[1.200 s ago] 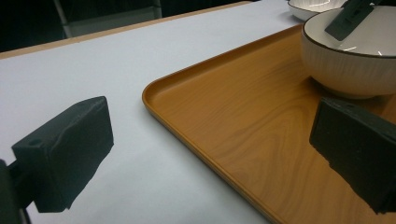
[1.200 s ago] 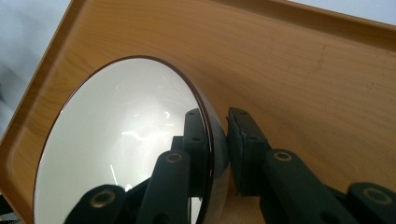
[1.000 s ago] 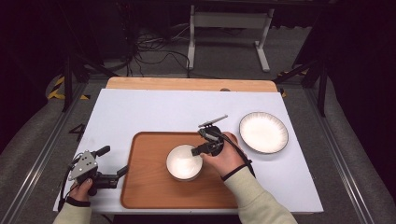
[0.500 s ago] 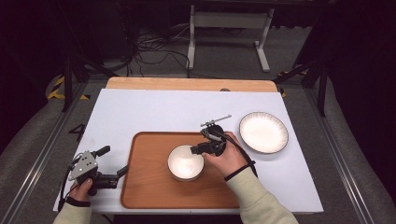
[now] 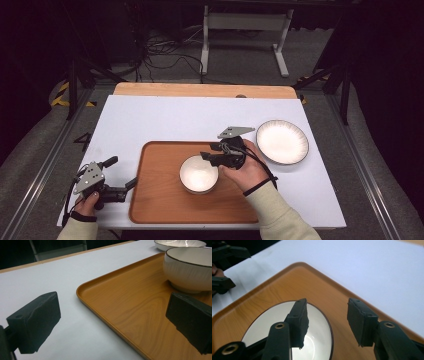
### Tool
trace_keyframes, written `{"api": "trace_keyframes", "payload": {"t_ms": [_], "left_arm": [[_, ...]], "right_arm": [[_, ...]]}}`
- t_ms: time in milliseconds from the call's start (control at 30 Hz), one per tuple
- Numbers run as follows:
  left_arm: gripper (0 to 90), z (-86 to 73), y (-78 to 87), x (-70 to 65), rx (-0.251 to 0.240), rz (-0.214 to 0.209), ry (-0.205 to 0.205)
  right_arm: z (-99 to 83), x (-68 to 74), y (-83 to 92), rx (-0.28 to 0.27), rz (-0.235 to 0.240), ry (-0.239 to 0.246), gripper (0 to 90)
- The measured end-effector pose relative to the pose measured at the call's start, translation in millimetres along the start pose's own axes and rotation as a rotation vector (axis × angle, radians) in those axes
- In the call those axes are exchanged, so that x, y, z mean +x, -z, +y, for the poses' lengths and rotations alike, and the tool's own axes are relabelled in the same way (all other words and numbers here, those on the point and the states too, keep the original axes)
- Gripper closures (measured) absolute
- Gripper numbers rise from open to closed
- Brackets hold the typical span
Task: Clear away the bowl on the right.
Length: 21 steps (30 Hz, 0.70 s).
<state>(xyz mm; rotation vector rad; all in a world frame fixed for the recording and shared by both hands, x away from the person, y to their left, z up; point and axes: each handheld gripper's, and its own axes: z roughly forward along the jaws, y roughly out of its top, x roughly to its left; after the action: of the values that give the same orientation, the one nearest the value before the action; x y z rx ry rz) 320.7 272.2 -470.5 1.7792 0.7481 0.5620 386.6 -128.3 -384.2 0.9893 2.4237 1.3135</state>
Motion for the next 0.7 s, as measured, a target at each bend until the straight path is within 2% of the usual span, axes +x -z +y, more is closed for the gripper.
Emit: {"api": "trace_keyframes", "payload": {"t_ms": [100, 200, 300, 533, 633, 700], "left_arm": [[0.4, 0.1, -0.2, 0.1, 0.002, -0.002, 0.002], [0.3, 0.2, -0.7, 0.3, 0.001, 0.003, 0.002], [0.4, 0.5, -1.1, 0.3, 0.009, -0.003, 0.002], [0.4, 0.8, -1.4, -0.1, 0.018, -0.003, -0.003], [0.4, 0.9, -1.2, 0.2, 0.021, -0.006, -0.004], [0.4, 0.9, -1.1, 0.2, 0.02, -0.006, -0.004]], "right_arm": [[-1.0, -0.5, 6.1, -0.058, 0.002, 0.078, 47.2], [-2.3, -1.3, 13.0, -0.115, 0.007, 0.125, 44.7], [-5.0, -2.6, 19.5, -0.174, 0.012, 0.145, 41.8], [-13.4, -6.6, 33.4, -0.259, 0.033, 0.199, 35.2], [-17.7, -8.3, 41.2, -0.293, 0.023, 0.241, 32.9], [-20.1, -10.2, 46.2, -0.31, 0.026, 0.25, 31.8]]}}
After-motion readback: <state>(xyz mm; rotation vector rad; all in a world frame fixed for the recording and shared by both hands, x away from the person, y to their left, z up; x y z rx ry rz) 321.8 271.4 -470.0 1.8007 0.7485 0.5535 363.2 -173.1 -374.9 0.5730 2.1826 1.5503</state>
